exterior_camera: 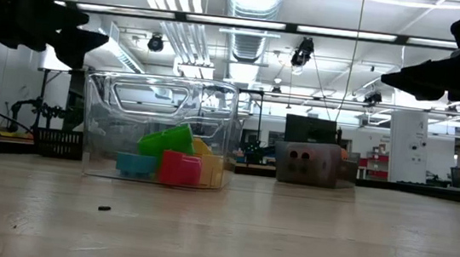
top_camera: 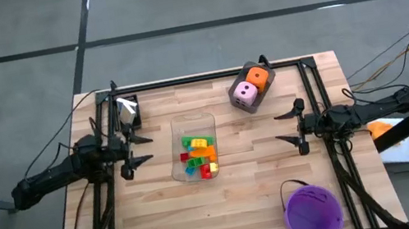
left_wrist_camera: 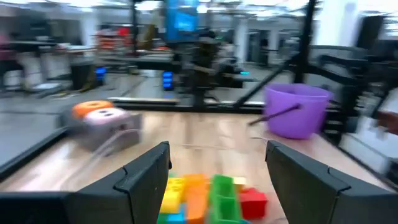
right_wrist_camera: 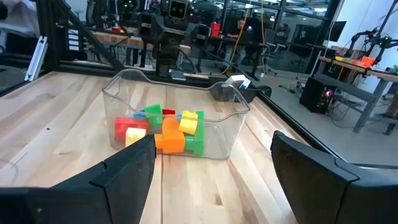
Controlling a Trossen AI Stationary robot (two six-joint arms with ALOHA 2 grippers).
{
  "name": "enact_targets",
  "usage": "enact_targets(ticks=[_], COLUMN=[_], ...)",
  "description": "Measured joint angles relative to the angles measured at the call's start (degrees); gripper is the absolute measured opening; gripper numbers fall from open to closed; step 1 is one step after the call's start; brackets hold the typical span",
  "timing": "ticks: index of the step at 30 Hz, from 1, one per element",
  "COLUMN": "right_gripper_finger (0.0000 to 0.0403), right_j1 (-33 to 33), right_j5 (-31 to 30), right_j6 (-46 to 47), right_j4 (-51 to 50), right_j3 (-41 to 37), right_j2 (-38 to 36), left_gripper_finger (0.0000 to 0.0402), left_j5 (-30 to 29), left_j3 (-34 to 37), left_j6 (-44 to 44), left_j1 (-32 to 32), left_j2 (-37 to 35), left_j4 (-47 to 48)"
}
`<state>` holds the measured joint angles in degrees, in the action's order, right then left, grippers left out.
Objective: Pick & Place Toys
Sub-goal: Return to Home Position
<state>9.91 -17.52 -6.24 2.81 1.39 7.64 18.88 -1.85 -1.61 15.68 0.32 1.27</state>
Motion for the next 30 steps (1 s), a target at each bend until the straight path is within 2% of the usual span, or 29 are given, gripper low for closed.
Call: enact_targets(ticks=[5, 12, 18, 22, 30], right_gripper_finger=[0.0311, 0.0311, 0.0311, 0.0311, 0.0311], right_j1=[0.00, 0.00, 0.00, 0.00, 0.00], right_j5=[0.02, 0.04, 0.02, 0.04, 0.04], right_j6=[0.00, 0.00, 0.00, 0.00, 0.00], right_j4=[0.11, 0.13, 0.15, 0.15, 0.15], right_j3=[0.00, 0.02, 0.09, 0.09, 0.10], right_j2=[-0.03, -0.02, 0.00, -0.02, 0.00], left_gripper_finger=[0.0266, 0.0266, 0.0266, 0.0266, 0.0266], left_j5=[-10.46, -11.08, -15.94, -16.43, -16.54], left_j3=[0.33, 0.33, 0.35, 0.35, 0.35], left_j6=[-1.94, -2.10, 0.68, 2.56, -2.54], left_j1=[0.00, -2.56, -7.06, -7.98, -7.98], left_j2=[0.02, 0.00, -0.33, -0.33, -0.33], left_j4=[0.16, 0.27, -0.23, -2.48, 0.03])
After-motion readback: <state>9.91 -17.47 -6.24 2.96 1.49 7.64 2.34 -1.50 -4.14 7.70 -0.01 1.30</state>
